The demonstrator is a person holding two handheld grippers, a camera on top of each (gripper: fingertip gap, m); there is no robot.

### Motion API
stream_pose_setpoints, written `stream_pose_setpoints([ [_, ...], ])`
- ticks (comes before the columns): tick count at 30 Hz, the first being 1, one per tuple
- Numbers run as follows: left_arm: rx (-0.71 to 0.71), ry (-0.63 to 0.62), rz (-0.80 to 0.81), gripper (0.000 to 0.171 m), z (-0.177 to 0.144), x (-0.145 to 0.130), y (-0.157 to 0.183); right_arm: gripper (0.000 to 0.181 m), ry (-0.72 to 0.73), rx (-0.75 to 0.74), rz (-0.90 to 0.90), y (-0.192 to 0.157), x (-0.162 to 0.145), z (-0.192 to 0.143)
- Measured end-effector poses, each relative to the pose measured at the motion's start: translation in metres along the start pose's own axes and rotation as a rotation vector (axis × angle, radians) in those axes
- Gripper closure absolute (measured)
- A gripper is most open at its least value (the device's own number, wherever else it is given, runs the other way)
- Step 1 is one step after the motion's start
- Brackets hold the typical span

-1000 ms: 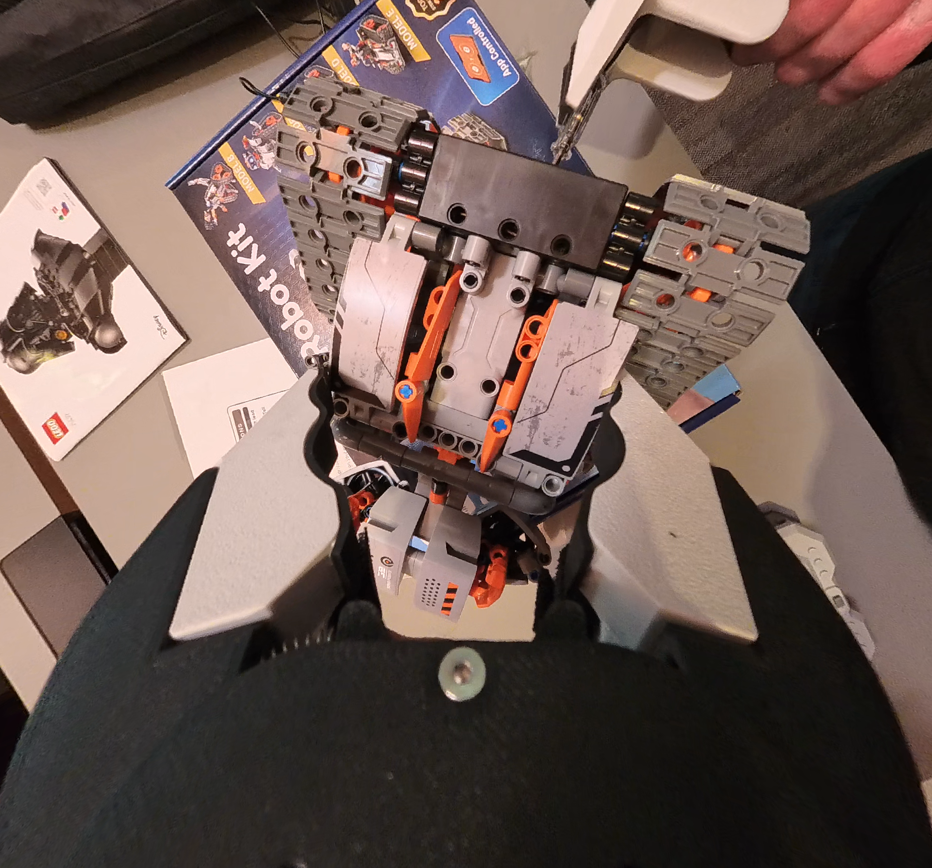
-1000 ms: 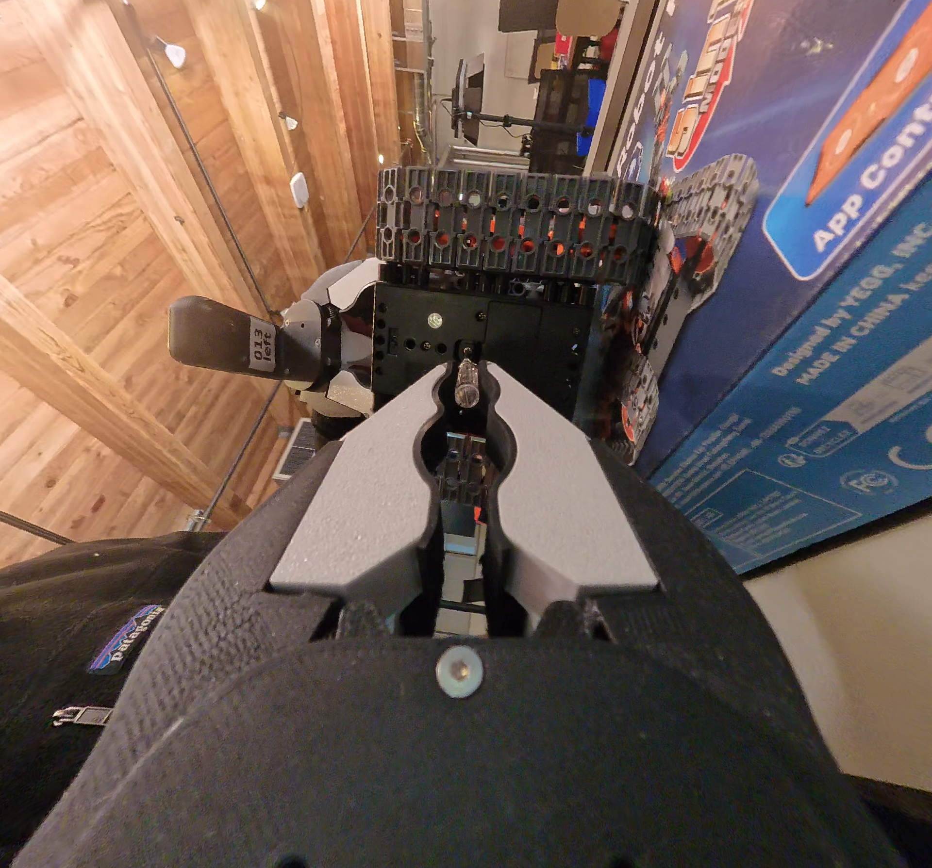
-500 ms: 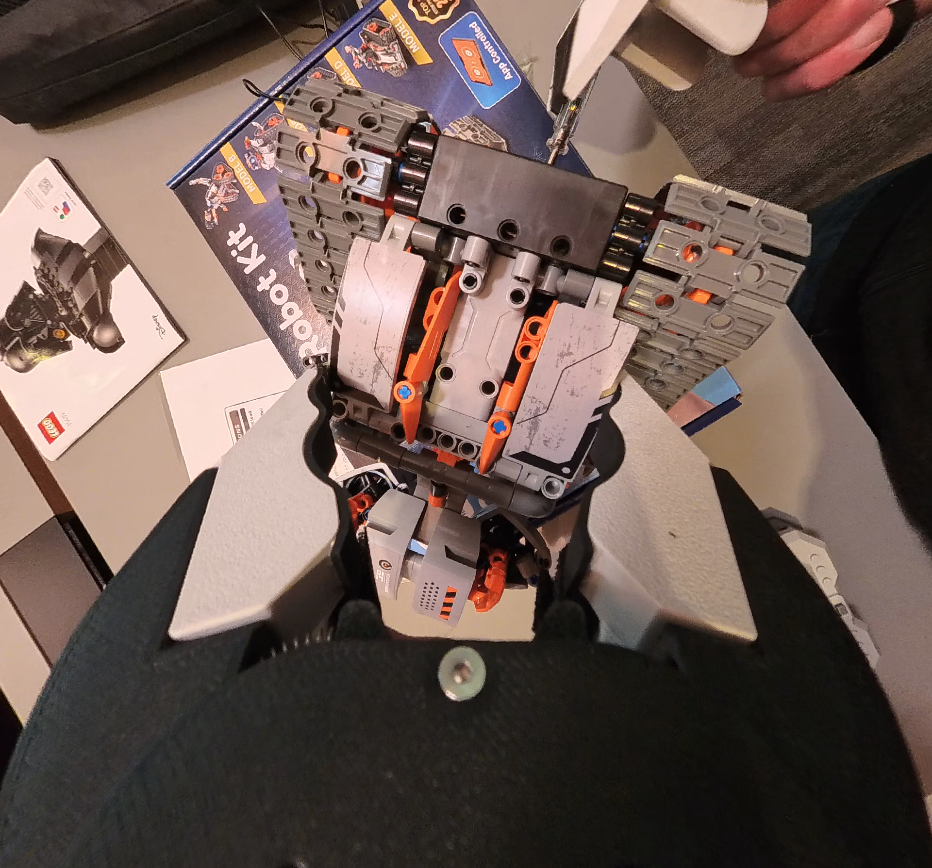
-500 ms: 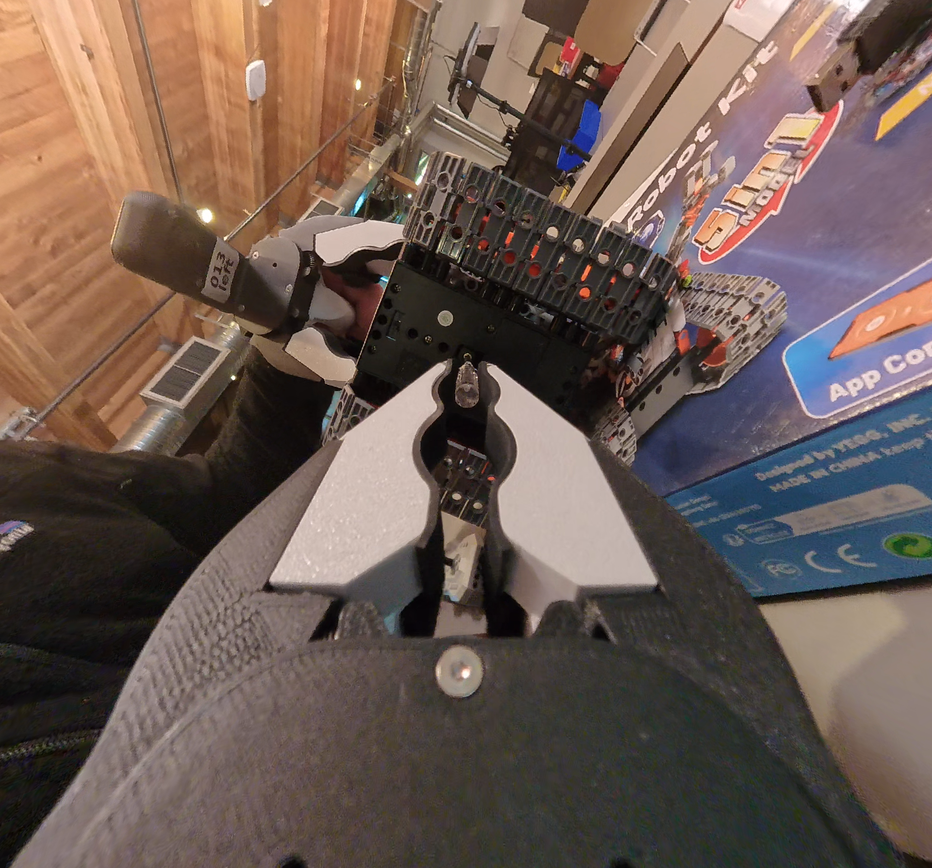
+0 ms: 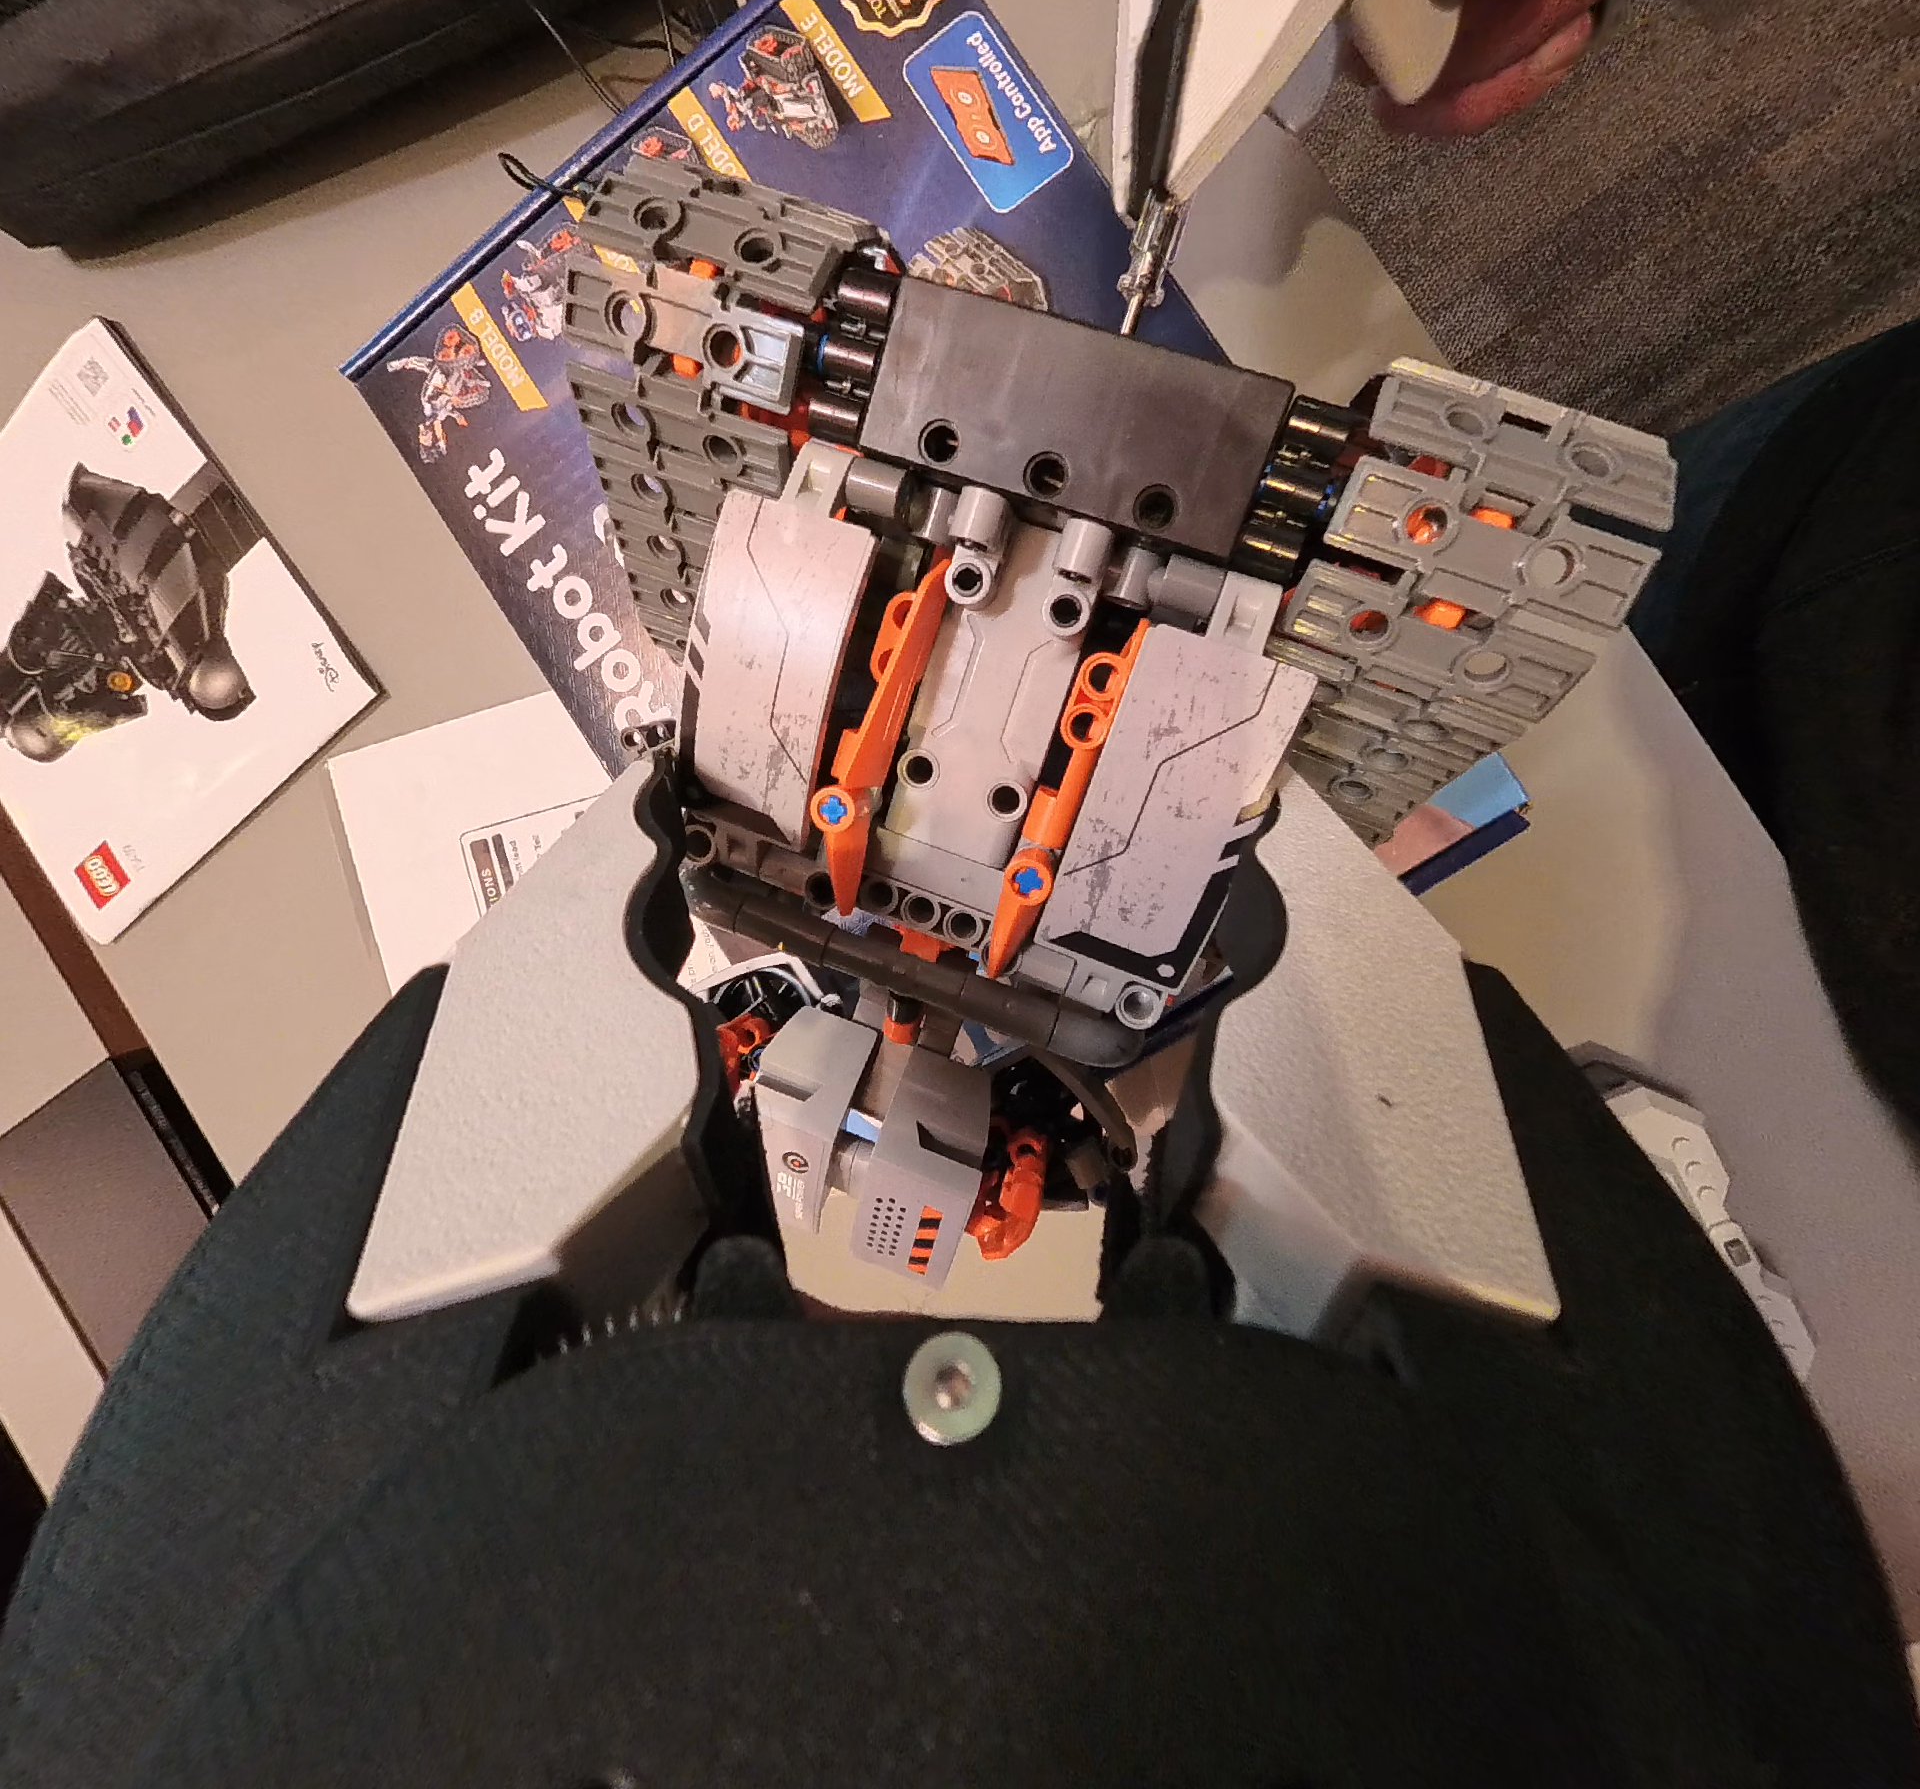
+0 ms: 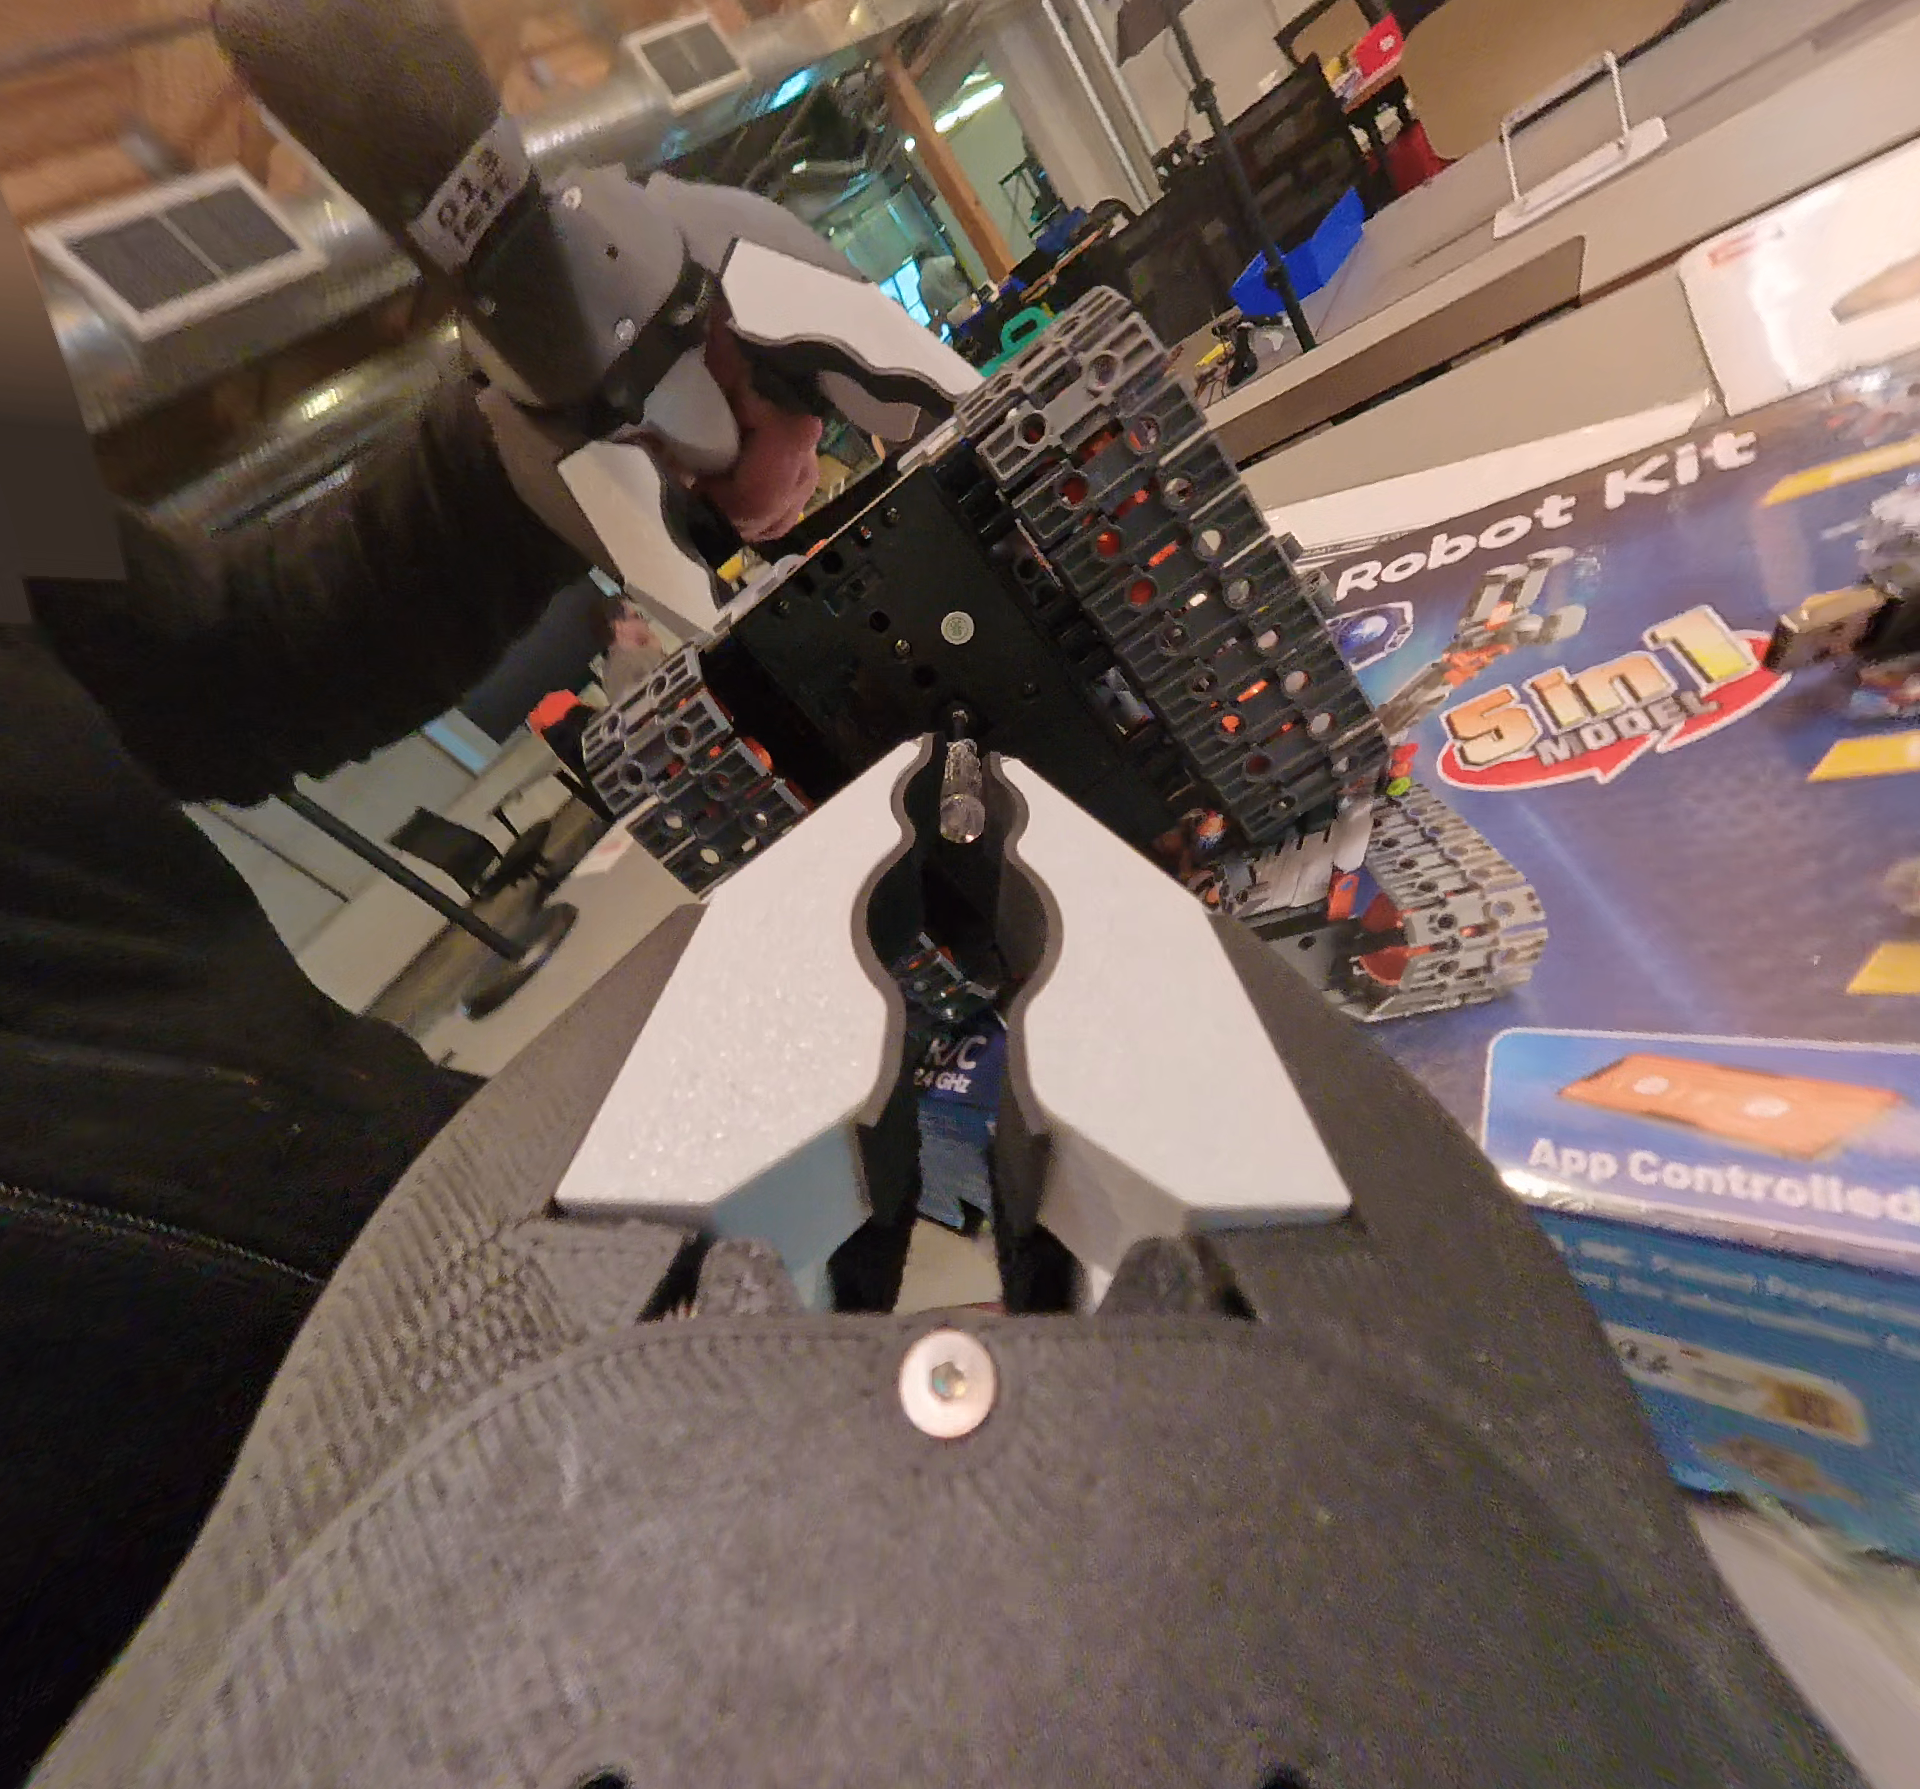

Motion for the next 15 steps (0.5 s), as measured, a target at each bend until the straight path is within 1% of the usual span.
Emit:
stream_pose_setpoints([
  [5, 0.003, 0.007, -0.004, 0.070, 0.0000, -0.0007, 0.0004, 0.178, -0.043, 0.004, -0.132, 0.0001, 0.0026, 0.0003],
  [15, 0.004, 0.003, -0.006, 0.070, 0.0000, -0.0004, 0.0012, 0.179, -0.101, -0.023, -0.326, -0.0039, 0.0045, 0.0002],
])
Point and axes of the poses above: each gripper's, where its closed fingertips meet, z out along the fingers, x out of its top, y = z × x across the jaws, the point moved 8 cm from there along -z, back along the fingers, and after that the axes turned 6 degrees about -y, right-handed, at the moved point
